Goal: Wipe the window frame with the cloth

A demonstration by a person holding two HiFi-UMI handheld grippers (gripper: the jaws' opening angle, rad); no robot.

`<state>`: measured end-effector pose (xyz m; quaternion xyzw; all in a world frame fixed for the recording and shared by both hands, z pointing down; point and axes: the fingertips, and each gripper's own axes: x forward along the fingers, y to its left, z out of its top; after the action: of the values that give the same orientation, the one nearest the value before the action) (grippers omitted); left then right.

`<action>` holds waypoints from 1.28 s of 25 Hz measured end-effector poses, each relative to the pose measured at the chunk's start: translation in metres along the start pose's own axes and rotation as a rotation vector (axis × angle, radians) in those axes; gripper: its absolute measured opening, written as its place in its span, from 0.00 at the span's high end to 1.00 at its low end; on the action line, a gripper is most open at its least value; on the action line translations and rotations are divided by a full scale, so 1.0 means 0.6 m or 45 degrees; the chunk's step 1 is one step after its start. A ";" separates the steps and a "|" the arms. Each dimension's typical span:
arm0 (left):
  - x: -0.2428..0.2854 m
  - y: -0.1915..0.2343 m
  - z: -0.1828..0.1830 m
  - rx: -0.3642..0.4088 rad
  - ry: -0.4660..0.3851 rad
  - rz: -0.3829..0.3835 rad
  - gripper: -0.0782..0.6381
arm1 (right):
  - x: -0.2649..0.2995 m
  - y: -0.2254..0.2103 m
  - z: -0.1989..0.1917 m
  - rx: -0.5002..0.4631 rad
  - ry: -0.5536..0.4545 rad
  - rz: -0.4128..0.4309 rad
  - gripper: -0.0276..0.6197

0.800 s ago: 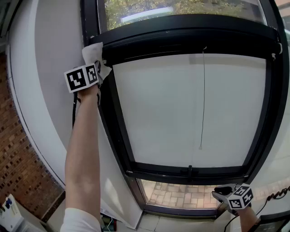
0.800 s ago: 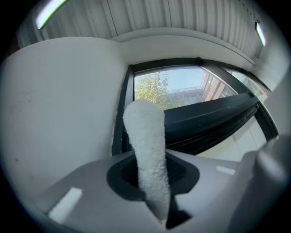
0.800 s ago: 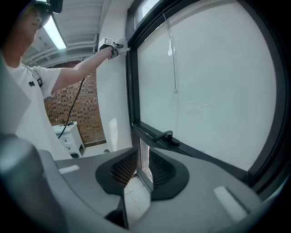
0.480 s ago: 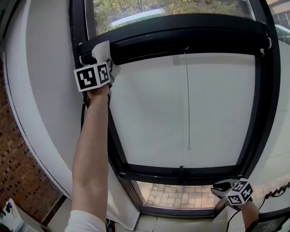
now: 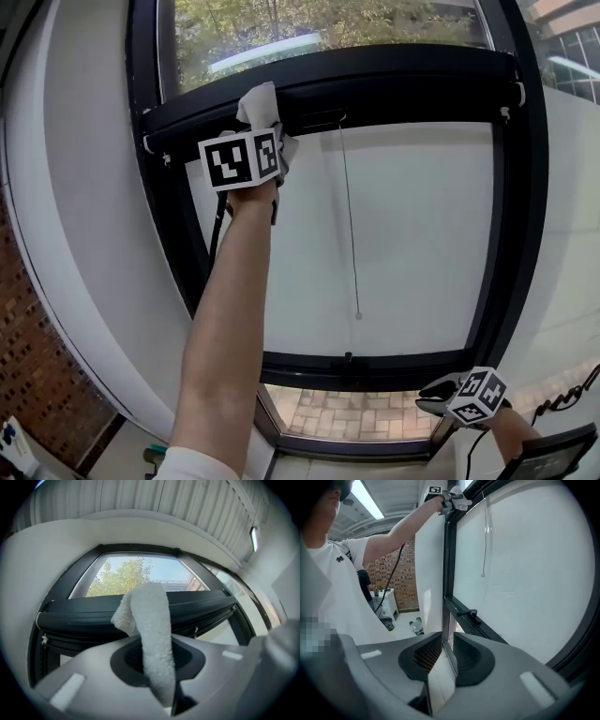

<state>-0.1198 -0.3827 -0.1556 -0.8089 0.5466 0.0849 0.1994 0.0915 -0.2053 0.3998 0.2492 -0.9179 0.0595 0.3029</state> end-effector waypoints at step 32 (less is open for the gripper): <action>0.157 -0.636 0.077 -0.102 -0.084 -0.537 0.76 | -0.183 -0.006 -0.224 0.292 -0.092 -0.194 0.84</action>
<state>0.2706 -0.3203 -0.1430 -0.9094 0.3545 0.0895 0.1981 0.2401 -0.1269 0.4441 0.3531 -0.8938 0.1318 0.2429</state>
